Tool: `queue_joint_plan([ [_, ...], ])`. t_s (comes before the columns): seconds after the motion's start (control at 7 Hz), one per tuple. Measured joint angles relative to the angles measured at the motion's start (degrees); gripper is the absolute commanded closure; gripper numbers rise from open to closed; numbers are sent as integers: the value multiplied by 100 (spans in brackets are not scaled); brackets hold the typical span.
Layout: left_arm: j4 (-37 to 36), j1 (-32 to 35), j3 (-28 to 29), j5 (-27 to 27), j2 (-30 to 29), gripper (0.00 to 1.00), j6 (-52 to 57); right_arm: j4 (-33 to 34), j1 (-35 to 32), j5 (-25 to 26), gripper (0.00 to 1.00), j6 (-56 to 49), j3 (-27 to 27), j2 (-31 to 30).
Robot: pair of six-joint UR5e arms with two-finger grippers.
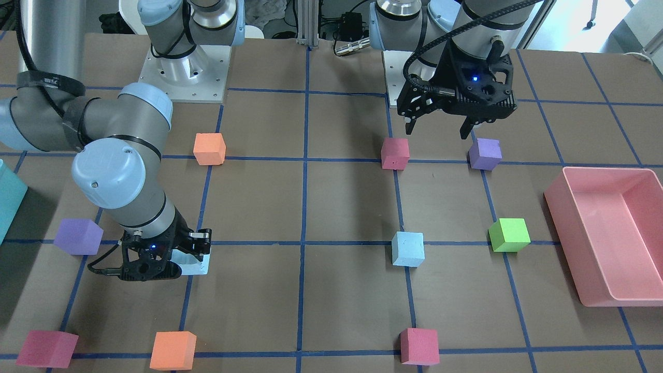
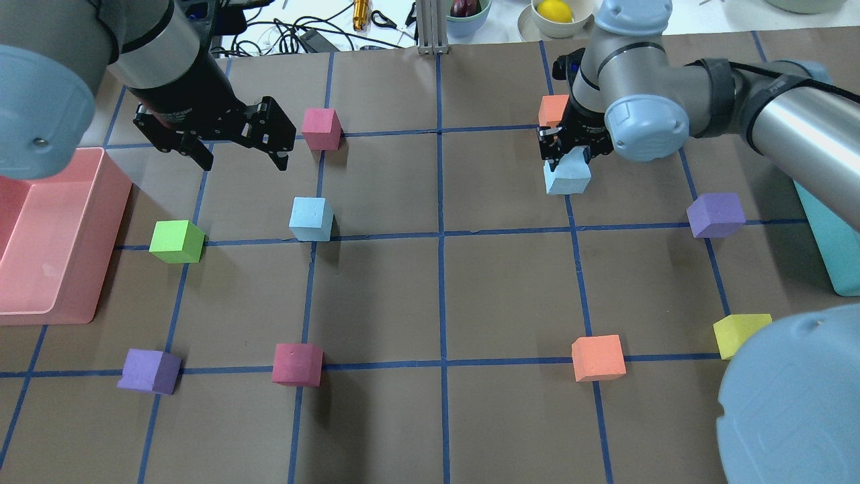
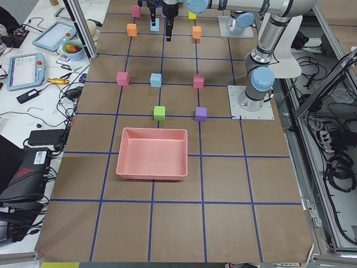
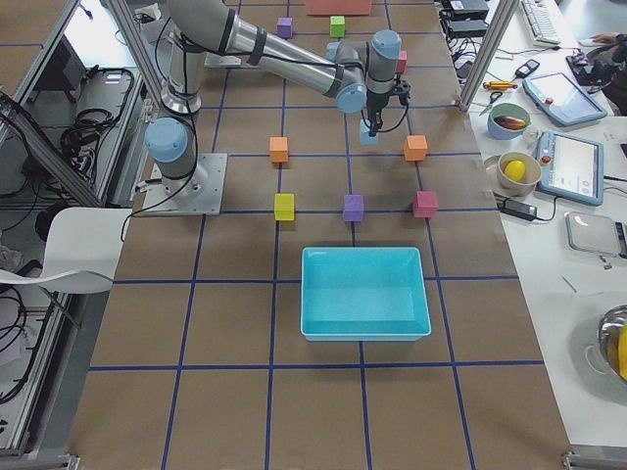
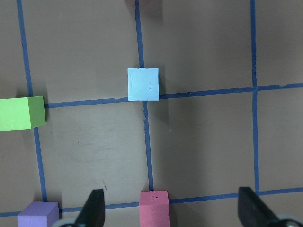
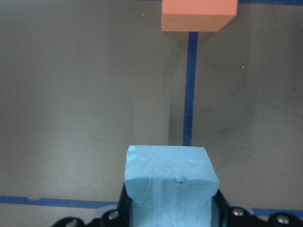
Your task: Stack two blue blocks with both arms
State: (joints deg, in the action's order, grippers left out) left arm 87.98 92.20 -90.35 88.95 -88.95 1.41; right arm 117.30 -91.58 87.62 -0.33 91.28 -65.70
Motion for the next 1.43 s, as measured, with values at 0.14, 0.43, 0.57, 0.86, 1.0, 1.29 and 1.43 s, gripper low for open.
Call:
queue_joint_plan([
  [0.14,0,0,0,0,0,0,0,-88,-190,-93,95,365,-269,155],
  [0.43,0,0,0,0,0,0,0,-111,-734,-124,93,1236,-965,736],
  [0.57,0,0,0,0,0,0,0,-139,-985,-124,92,1567,-1369,1073],
  [0.86,0,0,0,0,0,0,0,-142,-1286,-109,90,1829,-1812,1558],
  [1.0,0,0,0,0,0,0,0,-132,-1347,-121,87,1854,-1873,1659],
  [1.29,0,0,0,0,0,0,0,-109,-1417,-142,82,1868,-1906,1743],
  [1.43,0,0,0,0,0,0,0,-105,-1428,-146,57,1869,-1908,1757],
])
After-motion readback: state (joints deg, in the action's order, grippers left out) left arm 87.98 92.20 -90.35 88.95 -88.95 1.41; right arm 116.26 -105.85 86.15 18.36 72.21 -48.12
